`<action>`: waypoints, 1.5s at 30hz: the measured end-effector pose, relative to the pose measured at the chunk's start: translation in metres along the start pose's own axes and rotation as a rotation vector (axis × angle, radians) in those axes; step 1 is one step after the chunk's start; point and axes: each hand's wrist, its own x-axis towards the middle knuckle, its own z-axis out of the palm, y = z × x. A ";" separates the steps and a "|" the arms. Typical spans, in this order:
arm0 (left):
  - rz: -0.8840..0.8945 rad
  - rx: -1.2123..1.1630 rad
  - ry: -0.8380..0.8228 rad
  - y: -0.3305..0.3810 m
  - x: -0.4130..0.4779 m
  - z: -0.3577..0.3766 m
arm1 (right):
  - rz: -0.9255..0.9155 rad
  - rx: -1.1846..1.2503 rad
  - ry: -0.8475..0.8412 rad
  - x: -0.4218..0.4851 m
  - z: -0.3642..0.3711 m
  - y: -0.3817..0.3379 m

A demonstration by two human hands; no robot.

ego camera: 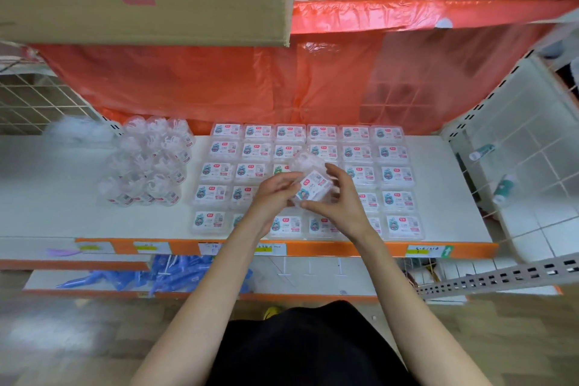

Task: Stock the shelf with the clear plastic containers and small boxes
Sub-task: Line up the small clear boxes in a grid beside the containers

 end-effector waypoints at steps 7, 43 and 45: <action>-0.014 0.119 -0.135 -0.002 0.006 0.012 | -0.191 -0.307 -0.124 0.000 -0.026 -0.003; 0.461 1.247 0.013 -0.068 -0.009 0.026 | 0.026 -0.510 0.404 -0.020 -0.046 0.060; 0.461 1.247 0.014 -0.068 -0.009 0.026 | 0.030 -0.523 0.408 -0.021 -0.045 0.061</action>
